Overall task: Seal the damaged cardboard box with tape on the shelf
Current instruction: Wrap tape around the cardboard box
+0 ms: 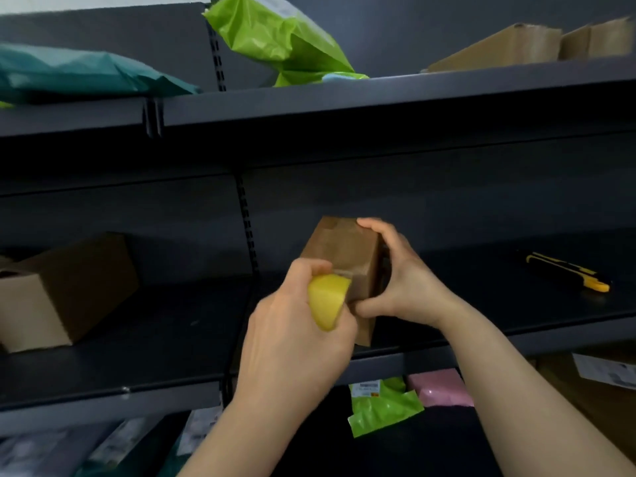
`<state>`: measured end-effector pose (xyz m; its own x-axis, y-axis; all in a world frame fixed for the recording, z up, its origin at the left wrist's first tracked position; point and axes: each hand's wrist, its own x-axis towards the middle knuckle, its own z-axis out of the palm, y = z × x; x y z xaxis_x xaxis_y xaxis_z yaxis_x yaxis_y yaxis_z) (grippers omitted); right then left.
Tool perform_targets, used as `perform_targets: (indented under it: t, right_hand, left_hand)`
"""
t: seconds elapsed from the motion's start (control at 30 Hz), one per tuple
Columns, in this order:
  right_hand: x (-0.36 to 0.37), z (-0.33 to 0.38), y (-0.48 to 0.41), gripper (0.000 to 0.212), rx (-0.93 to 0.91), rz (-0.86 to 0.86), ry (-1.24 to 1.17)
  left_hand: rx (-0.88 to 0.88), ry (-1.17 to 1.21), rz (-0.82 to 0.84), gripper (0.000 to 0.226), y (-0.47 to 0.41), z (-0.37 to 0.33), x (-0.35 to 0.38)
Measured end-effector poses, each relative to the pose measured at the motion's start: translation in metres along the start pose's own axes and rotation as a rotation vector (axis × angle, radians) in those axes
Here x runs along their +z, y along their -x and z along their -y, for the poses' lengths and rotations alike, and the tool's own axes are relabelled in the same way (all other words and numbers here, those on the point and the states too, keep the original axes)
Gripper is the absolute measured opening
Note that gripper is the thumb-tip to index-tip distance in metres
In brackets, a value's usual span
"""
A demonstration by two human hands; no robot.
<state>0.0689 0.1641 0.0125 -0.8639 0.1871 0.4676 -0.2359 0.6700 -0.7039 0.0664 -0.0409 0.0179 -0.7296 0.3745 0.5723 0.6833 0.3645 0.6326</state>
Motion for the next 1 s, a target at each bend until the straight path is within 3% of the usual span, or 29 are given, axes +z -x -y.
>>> perform_targets:
  t: [0.23,0.4,0.53,0.67,0.73,0.83,1.0]
  right_hand:
    - [-0.002,-0.003,-0.002,0.114,-0.015,0.033,-0.008]
    - [-0.002,-0.003,-0.015,0.106,0.053,0.069,-0.035]
    - [-0.009,-0.003,-0.019,0.107,0.18,0.192,-0.101]
    - [-0.03,0.025,-0.018,0.119,0.187,0.34,0.296]
    - [-0.031,0.046,-0.019,0.103,0.042,0.287,0.396]
    - [-0.012,0.056,-0.026,0.057,-0.043,0.236,0.547]
    - [0.003,0.04,-0.029,0.044,-0.015,0.119,0.662]
  left_hand:
    - [-0.098,0.004,-0.051,0.027,0.019,-0.012,0.011]
    - [-0.115,-0.207,0.03,0.035,0.018,-0.003,0.021]
    - [-0.109,-0.227,0.072,0.037,0.006,-0.003,0.023]
    - [-0.11,-0.199,0.088,0.041,-0.005,-0.002,0.021]
    - [-0.111,-0.186,0.106,0.039,-0.007,-0.001,0.023]
    - [-0.094,-0.188,0.148,0.044,-0.006,0.0,0.025]
    - [-0.068,-0.117,0.111,0.062,0.006,0.015,0.027]
